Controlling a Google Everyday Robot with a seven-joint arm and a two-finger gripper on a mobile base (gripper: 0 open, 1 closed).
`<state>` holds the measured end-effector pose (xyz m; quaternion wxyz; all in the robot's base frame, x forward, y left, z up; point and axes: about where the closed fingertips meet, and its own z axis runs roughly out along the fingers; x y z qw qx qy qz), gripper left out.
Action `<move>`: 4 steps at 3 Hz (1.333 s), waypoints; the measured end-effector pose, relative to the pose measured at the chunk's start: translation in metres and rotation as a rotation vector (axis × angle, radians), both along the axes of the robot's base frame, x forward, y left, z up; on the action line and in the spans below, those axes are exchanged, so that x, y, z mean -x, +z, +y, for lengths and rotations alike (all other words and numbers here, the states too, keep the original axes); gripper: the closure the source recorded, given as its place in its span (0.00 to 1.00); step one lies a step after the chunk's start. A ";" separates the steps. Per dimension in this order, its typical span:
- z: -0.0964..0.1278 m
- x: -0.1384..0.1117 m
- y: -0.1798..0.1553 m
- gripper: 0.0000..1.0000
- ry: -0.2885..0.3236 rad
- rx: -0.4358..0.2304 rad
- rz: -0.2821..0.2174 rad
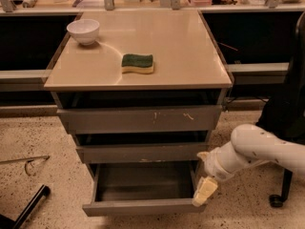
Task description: Close bottom drawer
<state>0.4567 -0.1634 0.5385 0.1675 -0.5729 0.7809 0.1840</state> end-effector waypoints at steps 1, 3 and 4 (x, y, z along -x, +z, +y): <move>0.005 0.009 -0.025 0.00 -0.001 -0.022 0.045; 0.005 0.019 -0.051 0.00 -0.009 -0.067 0.026; 0.006 0.043 -0.105 0.00 -0.002 -0.067 0.004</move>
Offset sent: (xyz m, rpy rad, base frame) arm -0.0087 0.0046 -0.0252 0.0223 0.0450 -0.0012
